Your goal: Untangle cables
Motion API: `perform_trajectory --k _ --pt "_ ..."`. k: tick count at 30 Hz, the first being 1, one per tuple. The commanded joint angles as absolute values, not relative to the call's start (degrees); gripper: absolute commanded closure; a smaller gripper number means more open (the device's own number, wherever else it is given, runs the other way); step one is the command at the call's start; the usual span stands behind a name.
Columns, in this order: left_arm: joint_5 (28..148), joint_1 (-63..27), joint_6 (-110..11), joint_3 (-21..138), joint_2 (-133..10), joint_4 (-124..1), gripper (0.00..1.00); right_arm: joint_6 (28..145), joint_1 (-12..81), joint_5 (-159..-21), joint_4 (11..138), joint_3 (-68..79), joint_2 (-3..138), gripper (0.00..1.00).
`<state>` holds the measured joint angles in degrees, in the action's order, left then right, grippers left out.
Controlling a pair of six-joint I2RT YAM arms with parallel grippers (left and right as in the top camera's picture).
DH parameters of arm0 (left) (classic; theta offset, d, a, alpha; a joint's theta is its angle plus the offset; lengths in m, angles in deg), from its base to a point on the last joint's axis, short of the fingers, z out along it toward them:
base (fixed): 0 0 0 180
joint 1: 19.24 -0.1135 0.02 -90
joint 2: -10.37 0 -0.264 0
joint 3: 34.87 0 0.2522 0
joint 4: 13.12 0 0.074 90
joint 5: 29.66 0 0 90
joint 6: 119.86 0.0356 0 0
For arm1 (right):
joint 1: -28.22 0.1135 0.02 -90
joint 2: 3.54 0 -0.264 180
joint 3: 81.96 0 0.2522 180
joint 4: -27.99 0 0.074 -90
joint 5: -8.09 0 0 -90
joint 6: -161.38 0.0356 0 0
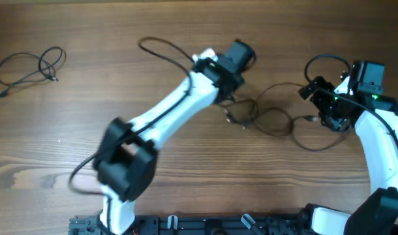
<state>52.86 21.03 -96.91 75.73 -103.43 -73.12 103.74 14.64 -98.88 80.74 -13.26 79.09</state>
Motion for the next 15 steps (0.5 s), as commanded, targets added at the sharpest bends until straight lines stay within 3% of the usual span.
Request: perform_trajectory --k 1,4,7,12,15 --pt "52.1 22.3 -89.8 77.8 -94.1 -74.5 0.96 110.9 15.0 -104.7 72.8 -21.5 79.5 0.0" --pt "52.4 23.9 -89.8 77.8 -93.3 -74.8 0.96 113.3 16.4 -114.2 57.0 -28.1 79.5 0.0" --pt "52.4 25.7 -88.2 77.8 -93.3 -75.0 0.96 125.3 21.0 -115.7 39.4 -33.5 79.5 0.0" --pt "52.1 24.1 -66.9 78.0 -87.8 -73.6 0.96 125.0 29.0 -106.6 36.6 -33.6 79.6 0.0" --pt "41.9 20.6 -59.8 78.0 -78.9 -72.7 0.96 122.5 30.6 -98.2 42.8 -33.6 79.6 0.0"
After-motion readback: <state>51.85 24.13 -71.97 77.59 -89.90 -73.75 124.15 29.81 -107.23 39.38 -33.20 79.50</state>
